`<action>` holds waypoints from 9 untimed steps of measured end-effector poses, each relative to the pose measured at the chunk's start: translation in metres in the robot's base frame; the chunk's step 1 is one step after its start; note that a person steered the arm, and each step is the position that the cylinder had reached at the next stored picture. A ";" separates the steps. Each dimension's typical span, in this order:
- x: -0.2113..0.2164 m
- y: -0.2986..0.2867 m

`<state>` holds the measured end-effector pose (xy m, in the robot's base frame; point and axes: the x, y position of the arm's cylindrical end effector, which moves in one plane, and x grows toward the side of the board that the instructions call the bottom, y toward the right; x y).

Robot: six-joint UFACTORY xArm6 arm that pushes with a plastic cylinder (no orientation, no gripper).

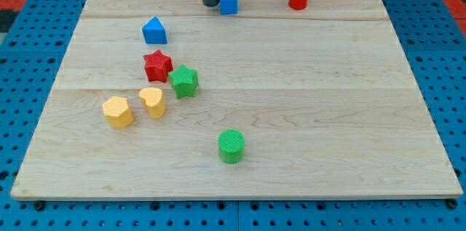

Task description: Push blue blocks towards the top of the board

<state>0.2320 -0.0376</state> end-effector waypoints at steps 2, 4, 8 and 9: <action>0.083 -0.023; 0.099 -0.053; 0.078 -0.093; 0.065 -0.092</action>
<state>0.2969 -0.1297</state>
